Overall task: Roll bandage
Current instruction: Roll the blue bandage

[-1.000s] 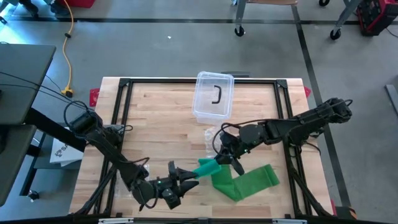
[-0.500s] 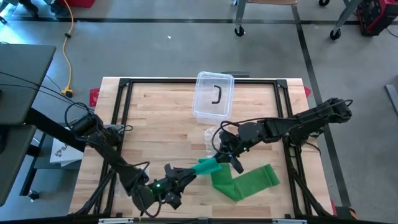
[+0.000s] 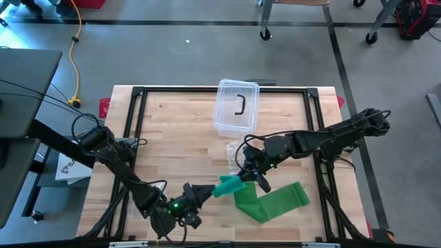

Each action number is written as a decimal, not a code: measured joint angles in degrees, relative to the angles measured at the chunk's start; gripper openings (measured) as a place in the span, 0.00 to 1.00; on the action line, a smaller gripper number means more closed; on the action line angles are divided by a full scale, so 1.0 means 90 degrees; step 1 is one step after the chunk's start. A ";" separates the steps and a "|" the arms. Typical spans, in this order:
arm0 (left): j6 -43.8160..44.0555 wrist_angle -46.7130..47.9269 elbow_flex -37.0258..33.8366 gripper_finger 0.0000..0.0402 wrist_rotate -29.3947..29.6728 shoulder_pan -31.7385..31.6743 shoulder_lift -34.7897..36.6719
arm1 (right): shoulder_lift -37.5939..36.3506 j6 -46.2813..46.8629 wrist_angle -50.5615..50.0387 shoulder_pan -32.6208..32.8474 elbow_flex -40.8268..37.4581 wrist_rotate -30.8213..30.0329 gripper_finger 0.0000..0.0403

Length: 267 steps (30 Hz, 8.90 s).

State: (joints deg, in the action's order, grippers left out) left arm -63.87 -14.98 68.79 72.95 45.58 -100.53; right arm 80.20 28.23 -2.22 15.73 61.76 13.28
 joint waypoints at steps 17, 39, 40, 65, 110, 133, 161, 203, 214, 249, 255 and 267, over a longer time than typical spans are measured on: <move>-0.1005 -0.1255 0.0000 0.48 -0.0212 -0.0065 -0.0363 | 0.0000 -0.0022 -0.0041 0.0007 -0.0002 0.0041 0.00; 0.1038 -0.1714 -0.0002 0.20 -0.0178 -0.0056 -0.0423 | 0.0000 -0.0280 -0.0047 0.0002 -0.0002 -0.0018 0.00; 0.1171 -0.1712 0.0000 0.17 -0.0169 -0.0056 -0.0423 | 0.0000 -0.0368 -0.0046 0.0000 -0.0002 -0.0018 0.00; 0.1901 -0.2712 -0.0007 0.13 0.0019 -0.0046 -0.0421 | -0.0010 -0.4310 0.0041 0.1217 0.0003 -0.3208 0.40; 0.0188 -0.4999 0.0002 0.12 -0.1056 0.0140 -0.0396 | -0.0213 -0.4187 0.2492 0.2809 -0.1124 -0.5249 0.48; -0.0250 -0.5646 -0.0005 0.12 -0.0898 -0.0034 -0.0401 | 0.0218 -0.3088 0.3290 0.2627 -0.1120 -0.3782 0.01; 0.0469 -0.6542 -0.0012 0.12 -0.2598 0.0200 -0.0408 | 0.0759 -0.5923 0.2794 0.2837 -0.0571 -0.5368 0.23; 0.5430 -0.4747 -0.0903 0.10 -0.4361 0.0287 0.0393 | 0.0631 -0.6324 0.1681 0.3108 0.1173 -0.4029 0.37; 0.5539 -0.4588 -0.0903 0.10 -0.3938 0.0233 0.0391 | 0.0742 -0.6875 0.1646 0.3025 0.1171 -0.4323 0.57; 0.6558 -0.4288 -0.0903 0.10 -0.2854 0.0153 0.0386 | 0.1250 -1.0874 0.2019 0.3447 0.1168 -0.6655 0.58; 0.6888 -0.4095 -0.0903 0.10 -0.2861 0.0061 0.0384 | 0.1494 -1.1425 0.2564 0.3400 0.1168 -0.6791 0.58; 0.7753 -0.3820 -0.0901 0.10 -0.3185 -0.0131 0.0393 | 0.1506 -1.0823 0.2506 0.3211 0.1168 -0.6448 0.53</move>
State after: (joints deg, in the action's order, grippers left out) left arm 5.90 -49.37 60.69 44.28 44.40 -96.99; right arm 93.76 -69.18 20.34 44.62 72.27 -44.75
